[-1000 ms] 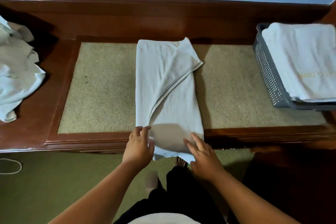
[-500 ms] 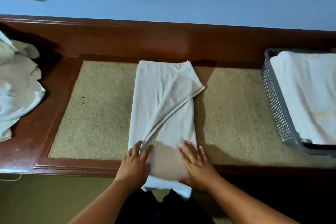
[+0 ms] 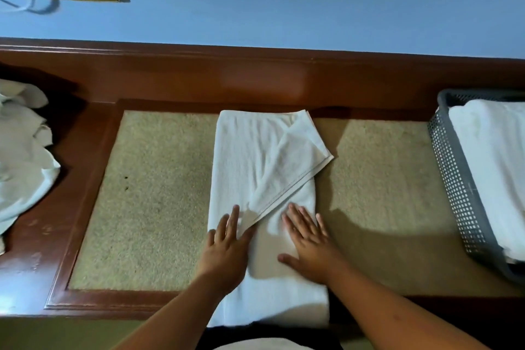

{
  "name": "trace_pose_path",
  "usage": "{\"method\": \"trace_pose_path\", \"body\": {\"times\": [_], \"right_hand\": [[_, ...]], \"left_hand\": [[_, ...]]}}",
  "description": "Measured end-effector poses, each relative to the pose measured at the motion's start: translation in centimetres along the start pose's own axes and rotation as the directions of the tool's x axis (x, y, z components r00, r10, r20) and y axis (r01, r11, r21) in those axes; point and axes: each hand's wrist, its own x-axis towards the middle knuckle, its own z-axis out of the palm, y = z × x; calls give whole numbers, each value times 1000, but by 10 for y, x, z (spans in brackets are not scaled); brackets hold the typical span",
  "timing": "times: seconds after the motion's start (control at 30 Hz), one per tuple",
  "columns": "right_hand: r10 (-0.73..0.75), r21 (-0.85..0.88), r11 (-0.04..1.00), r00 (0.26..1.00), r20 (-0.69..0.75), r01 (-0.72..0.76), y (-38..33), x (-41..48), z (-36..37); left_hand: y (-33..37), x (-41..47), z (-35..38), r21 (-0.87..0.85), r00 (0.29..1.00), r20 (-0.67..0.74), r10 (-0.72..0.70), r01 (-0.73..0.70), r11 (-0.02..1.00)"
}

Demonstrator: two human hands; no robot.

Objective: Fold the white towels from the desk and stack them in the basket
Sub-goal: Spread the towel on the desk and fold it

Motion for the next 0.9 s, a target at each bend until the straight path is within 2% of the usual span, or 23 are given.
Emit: {"method": "trace_pose_path", "body": {"times": [0.13,0.2,0.33,0.5,0.67,0.8,0.9], "right_hand": [[45,-5,999,998,-48,-45,2,35,-13],[77,7,997,996,-53,-77,9,58,-18],[96,-11,995,990,-108,-98,30,113,-49],[203,26,979,969,-142,-202,58,194,-93],[256,93,965,955,-147,-245,68,239,-111],[272,84,961,958,-85,-265,59,236,-113],[243,78,968,967,-73,-238,41,205,-108]], "left_hand": [[5,56,-27,-56,988,-65,-137,133,990],[-2,87,-42,-87,976,-55,-213,207,974],[-22,145,-72,-197,952,-103,-289,265,944],[-50,217,-92,-223,942,-165,-294,254,941],[-68,249,-104,-195,938,-195,-286,249,949],[-71,244,-113,-169,961,-142,-237,212,963],[-66,218,-112,-245,960,-180,-213,166,955]]}}
